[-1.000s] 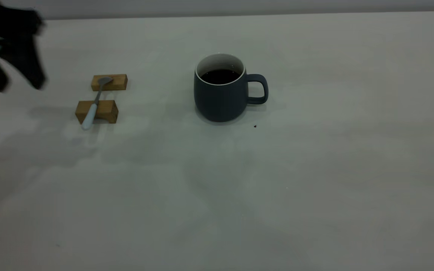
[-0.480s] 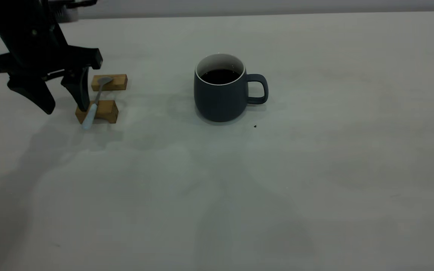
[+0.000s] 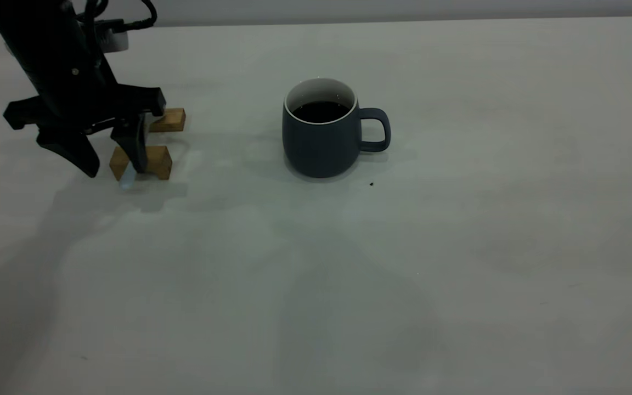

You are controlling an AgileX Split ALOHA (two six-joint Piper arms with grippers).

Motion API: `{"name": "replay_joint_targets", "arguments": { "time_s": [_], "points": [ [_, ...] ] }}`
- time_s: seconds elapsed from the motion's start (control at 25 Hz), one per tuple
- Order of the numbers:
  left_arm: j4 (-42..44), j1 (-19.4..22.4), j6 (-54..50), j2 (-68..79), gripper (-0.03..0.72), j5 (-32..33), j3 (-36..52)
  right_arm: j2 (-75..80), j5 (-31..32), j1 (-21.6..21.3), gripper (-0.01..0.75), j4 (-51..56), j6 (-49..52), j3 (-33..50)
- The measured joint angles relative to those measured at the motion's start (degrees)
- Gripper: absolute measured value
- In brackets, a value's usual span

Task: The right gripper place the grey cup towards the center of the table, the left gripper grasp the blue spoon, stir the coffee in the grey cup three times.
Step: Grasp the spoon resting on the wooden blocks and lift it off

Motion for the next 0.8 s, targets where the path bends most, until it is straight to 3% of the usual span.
{"name": "replay_joint_targets", "arguments": {
  "time_s": [0.8],
  "points": [
    [-0.2,0.0,-0.1,7.7,0.568,-3.6,-3.4,0.0,0.0,0.0,0.489,0.0,0.0,0.0]
  ]
}}
